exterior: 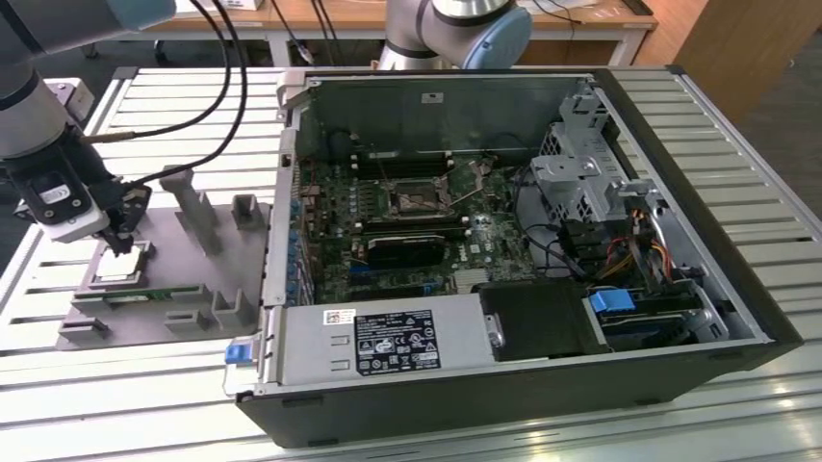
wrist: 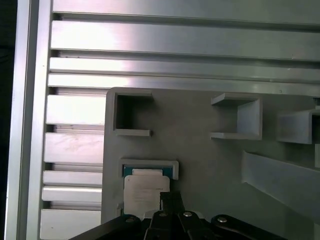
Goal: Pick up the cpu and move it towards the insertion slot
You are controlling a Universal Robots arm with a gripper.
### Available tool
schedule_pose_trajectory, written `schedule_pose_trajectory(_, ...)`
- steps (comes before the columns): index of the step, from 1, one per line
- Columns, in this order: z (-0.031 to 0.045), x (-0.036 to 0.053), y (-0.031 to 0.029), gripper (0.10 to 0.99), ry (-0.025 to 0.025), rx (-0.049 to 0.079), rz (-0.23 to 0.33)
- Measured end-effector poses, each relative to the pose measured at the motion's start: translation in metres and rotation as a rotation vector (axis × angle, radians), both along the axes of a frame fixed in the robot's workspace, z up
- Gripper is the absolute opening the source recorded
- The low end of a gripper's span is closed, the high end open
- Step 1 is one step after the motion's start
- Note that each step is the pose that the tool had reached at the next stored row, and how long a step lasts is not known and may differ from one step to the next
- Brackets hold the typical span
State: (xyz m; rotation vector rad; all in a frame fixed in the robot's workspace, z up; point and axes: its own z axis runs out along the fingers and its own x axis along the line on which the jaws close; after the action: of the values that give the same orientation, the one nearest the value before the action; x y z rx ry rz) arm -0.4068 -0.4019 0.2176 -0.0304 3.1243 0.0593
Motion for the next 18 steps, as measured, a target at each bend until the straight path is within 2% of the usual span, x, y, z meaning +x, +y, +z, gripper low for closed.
schedule_pose_trajectory(8,-0.0091,-0.0129,0.0000,0.102,-0.0153,0.000,0.000)
schedule_pose_trajectory(13,-0.0131,-0.0213,0.0000,0.102,-0.0194,0.000,0.000)
schedule_pose_trajectory(18,-0.0201,-0.0224,0.0000,0.102,-0.0222,0.000,0.000)
